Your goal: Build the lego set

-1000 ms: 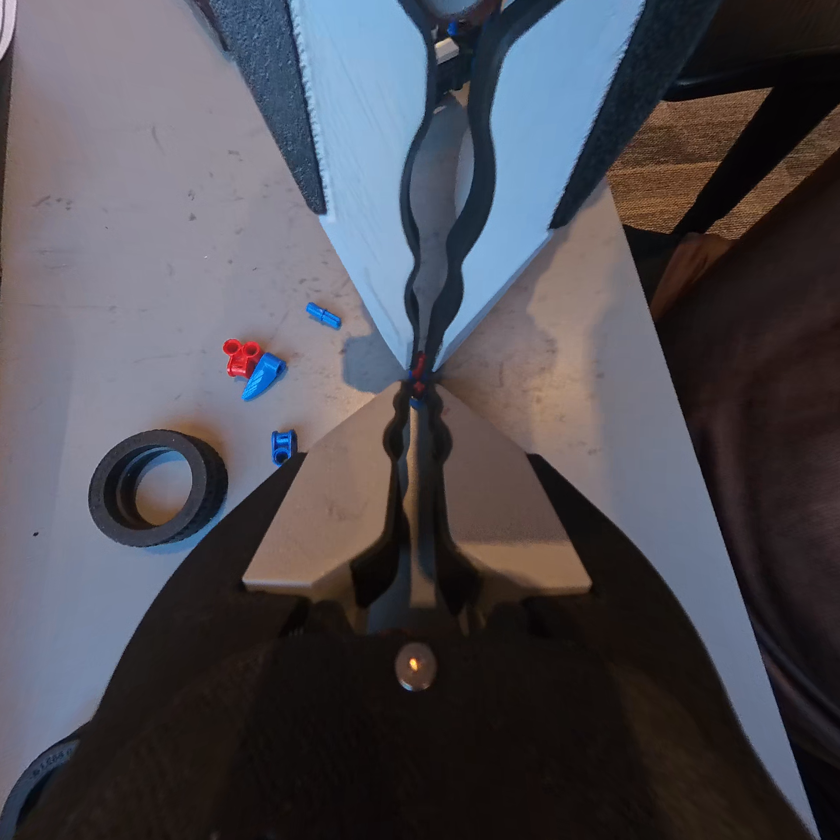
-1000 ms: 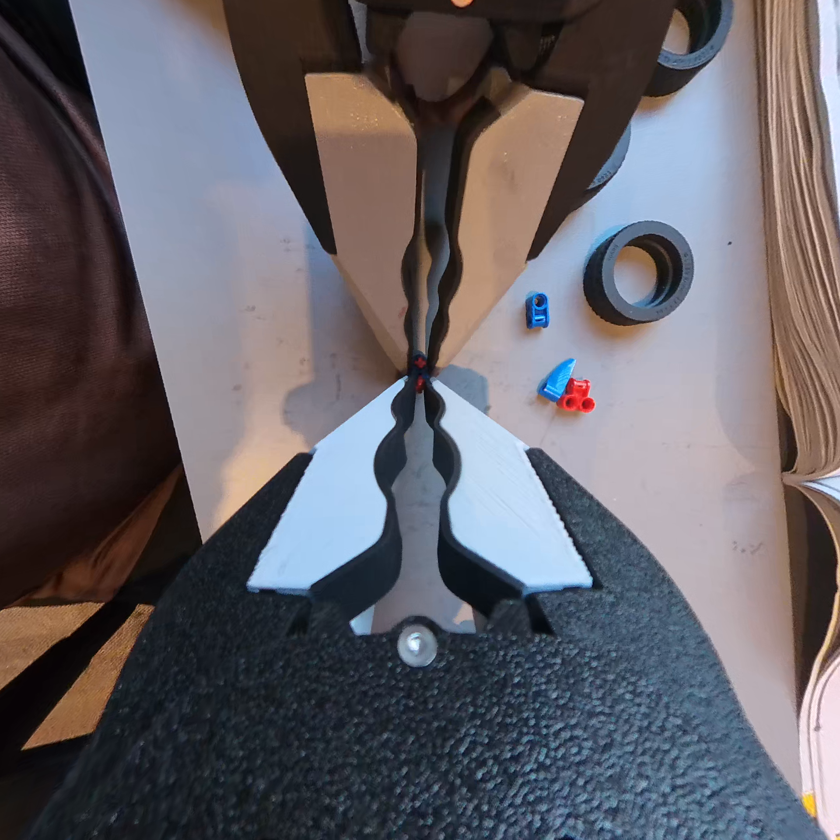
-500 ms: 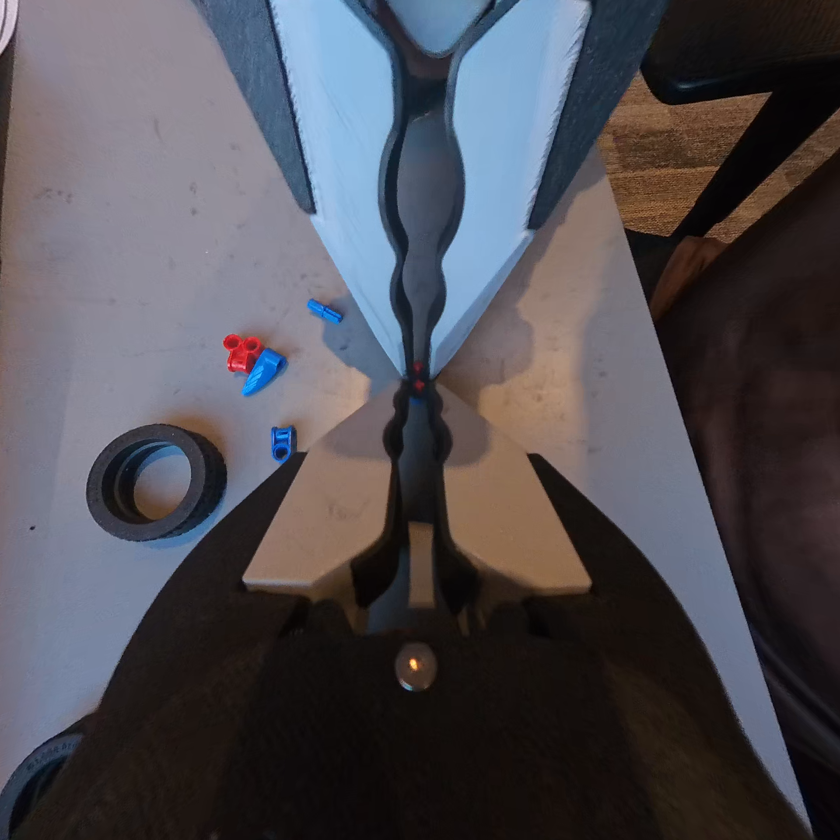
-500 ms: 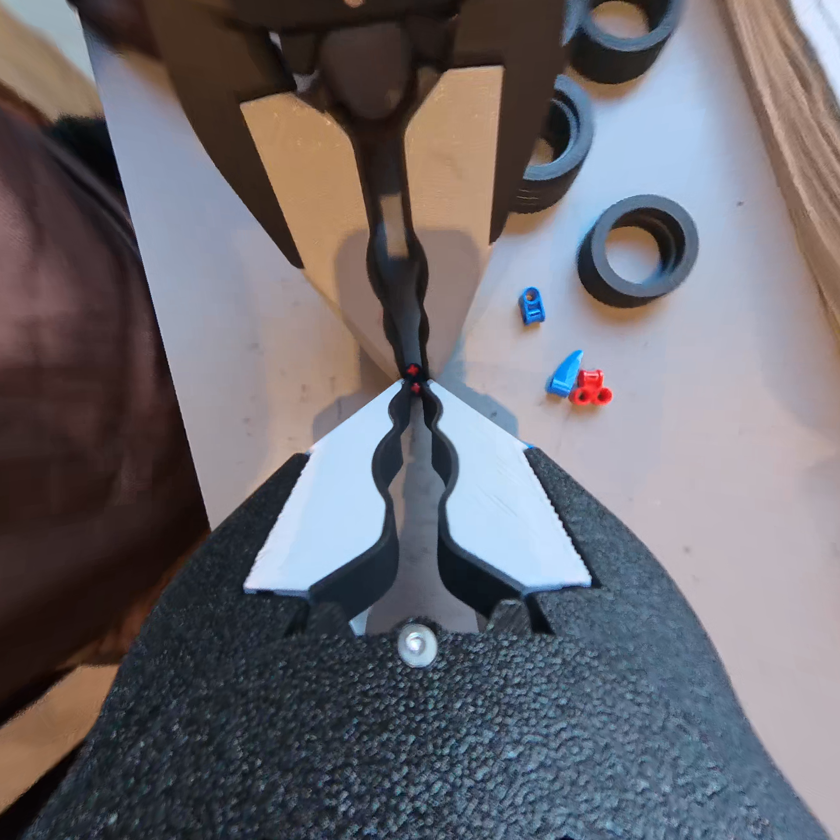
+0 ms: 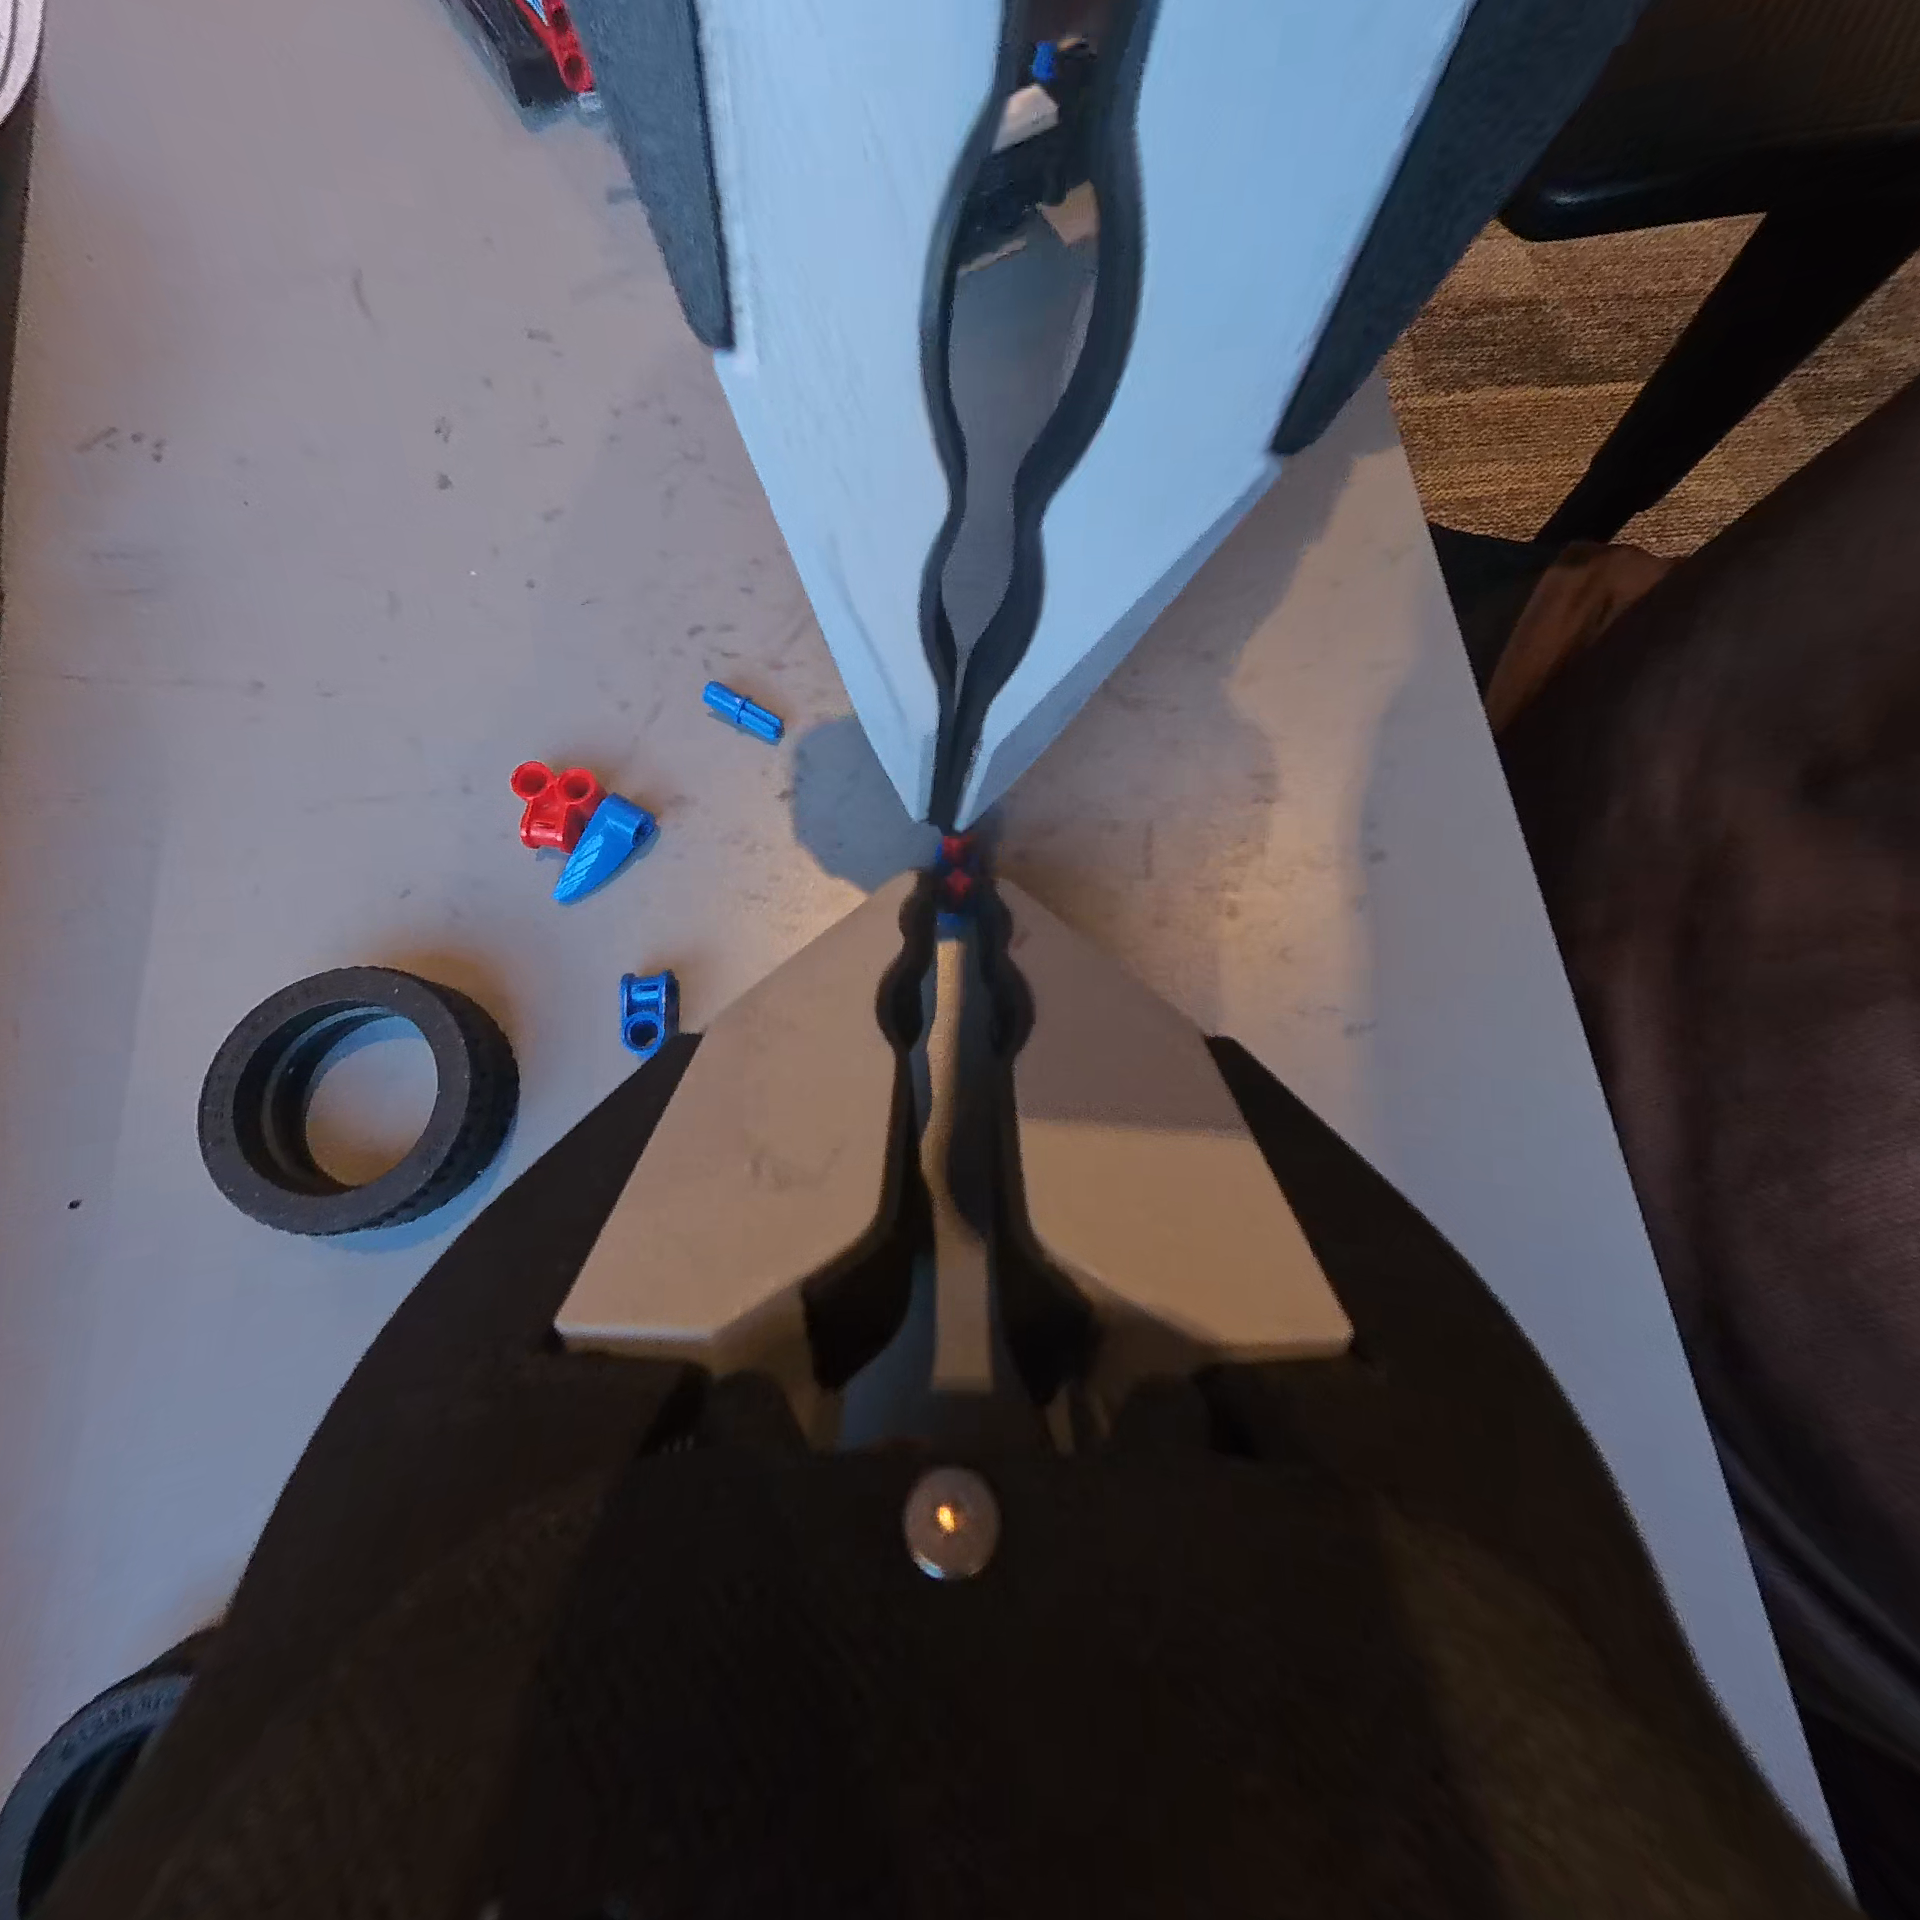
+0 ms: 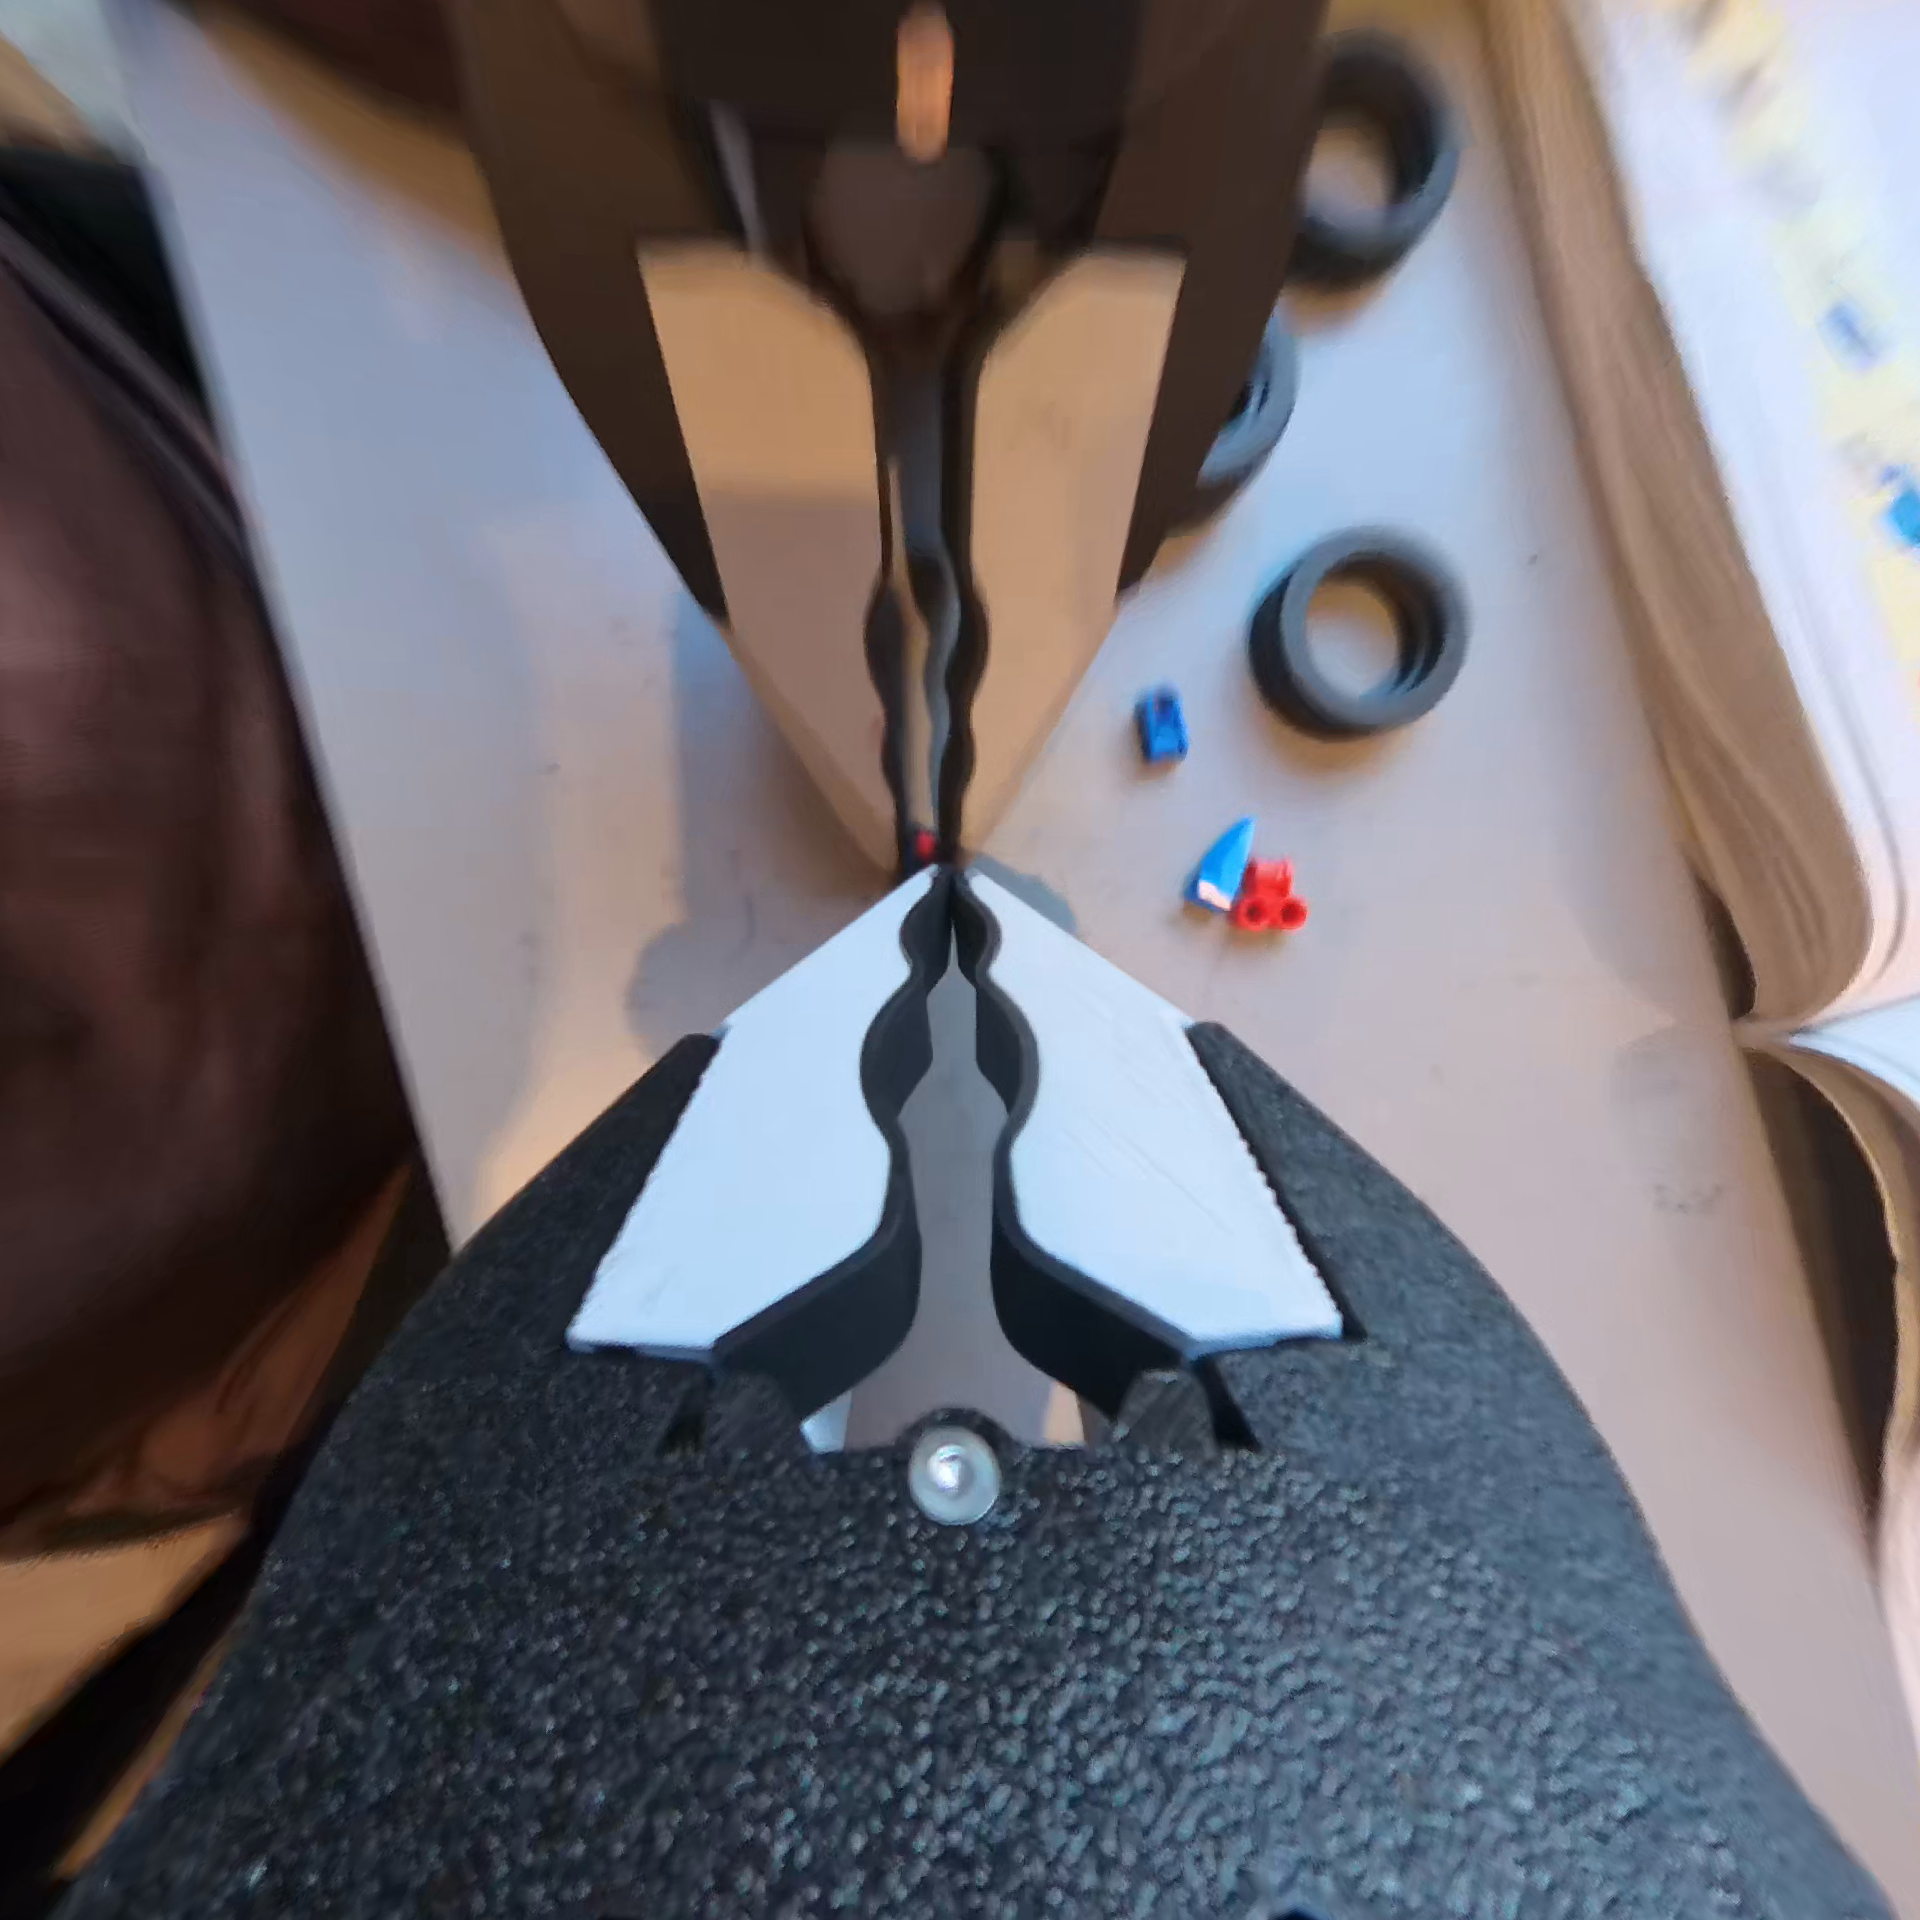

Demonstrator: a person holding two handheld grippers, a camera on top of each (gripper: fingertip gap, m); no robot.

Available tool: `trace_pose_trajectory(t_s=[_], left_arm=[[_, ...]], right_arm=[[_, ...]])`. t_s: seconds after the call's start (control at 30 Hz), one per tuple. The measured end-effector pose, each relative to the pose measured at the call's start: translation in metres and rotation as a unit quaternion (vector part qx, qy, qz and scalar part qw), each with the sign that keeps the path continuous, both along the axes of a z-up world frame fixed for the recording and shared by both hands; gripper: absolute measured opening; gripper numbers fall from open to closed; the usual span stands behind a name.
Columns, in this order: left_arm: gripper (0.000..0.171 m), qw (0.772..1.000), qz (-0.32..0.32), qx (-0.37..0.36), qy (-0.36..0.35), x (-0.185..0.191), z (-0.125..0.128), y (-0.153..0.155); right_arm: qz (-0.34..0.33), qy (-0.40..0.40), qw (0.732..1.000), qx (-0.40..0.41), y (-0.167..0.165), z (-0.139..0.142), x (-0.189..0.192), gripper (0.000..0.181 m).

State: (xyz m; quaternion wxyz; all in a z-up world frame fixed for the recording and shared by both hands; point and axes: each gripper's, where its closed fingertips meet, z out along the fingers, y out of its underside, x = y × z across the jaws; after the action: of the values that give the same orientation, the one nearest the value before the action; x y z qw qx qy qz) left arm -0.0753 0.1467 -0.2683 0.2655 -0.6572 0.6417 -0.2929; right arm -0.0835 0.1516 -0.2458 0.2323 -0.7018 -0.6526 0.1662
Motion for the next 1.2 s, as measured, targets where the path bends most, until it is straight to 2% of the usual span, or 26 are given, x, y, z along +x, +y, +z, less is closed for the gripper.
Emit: trace_pose_trajectory(t_s=[0.07,0.1,0.27,0.3,0.4,0.43,0.5,0.53,0.63,0.83,0.93,1.0,1.07,1.13,1.2], left_arm=[[0.005,1.0,0.0,0.0,0.0,0.0,0.0,0.0],[0.005,1.0,0.0,0.0,0.0,0.0,0.0,0.0],[0.004,1.0,0.0,0.001,0.0,0.0,0.0,0.0],[0.005,1.0,0.001,0.0,0.0,0.0,0.0,0.0],[0.005,1.0,0.003,0.0,0.0,0.0,0.0,0.001],[0.005,1.0,0.003,0.0,0.0,0.0,0.0,0.001],[0.005,1.0,0.003,0.001,0.0,0.0,0.0,0.001],[0.005,1.0,0.003,0.001,0.0,0.0,0.0,0.001],[0.005,1.0,0.003,0.002,0.0,-0.001,0.0,0.001],[0.004,1.0,0.007,-0.005,0.0,-0.002,0.0,0.002],[0.004,0.998,0.023,-0.062,-0.012,-0.005,0.004,0.002],[0.004,0.986,0.038,-0.149,-0.072,-0.002,0.022,0.0],[0.005,0.962,0.068,-0.23,-0.128,-0.002,0.039,0.007],[0.005,0.957,0.042,-0.249,-0.141,-0.001,0.044,0.0],[0.004,0.944,0.029,-0.285,-0.161,0.003,0.051,-0.009]], right_arm=[[-0.007,0.004,1.0,-0.018,0.0,0.0,-0.001,0.0],[-0.002,-0.021,1.0,-0.018,-0.001,-0.009,0.004,0.002],[0.003,0.001,1.0,0.006,-0.002,0.004,-0.003,0.0],[0.004,-0.026,1.0,-0.007,-0.004,-0.008,0.002,0.0],[-0.002,-0.053,0.998,0.014,-0.001,-0.012,0.009,0.0],[-0.002,-0.042,0.999,0.032,0.001,-0.004,0.007,0.0],[-0.015,0.003,1.0,0.011,0.0,0.007,-0.002,0.0],[-0.02,-0.02,1.0,-0.004,0.0,-0.006,0.003,0.0],[-0.027,0.001,0.999,-0.022,-0.002,-0.006,0.002,0.0],[-0.12,0.11,0.987,-0.004,0.025,0.019,-0.001,0.0],[-0.175,0.159,0.972,0.005,0.036,0.026,0.004,0.0],[-0.185,0.204,0.961,-0.001,0.034,0.035,0.005,0.009],[-0.154,0.243,0.958,-0.019,0.02,0.047,0.003,0.015],[-0.104,0.259,0.96,-0.027,0.0,0.056,0.002,0.023],[-0.08,0.241,0.967,0.003,-0.008,0.056,0.007,0.026]])
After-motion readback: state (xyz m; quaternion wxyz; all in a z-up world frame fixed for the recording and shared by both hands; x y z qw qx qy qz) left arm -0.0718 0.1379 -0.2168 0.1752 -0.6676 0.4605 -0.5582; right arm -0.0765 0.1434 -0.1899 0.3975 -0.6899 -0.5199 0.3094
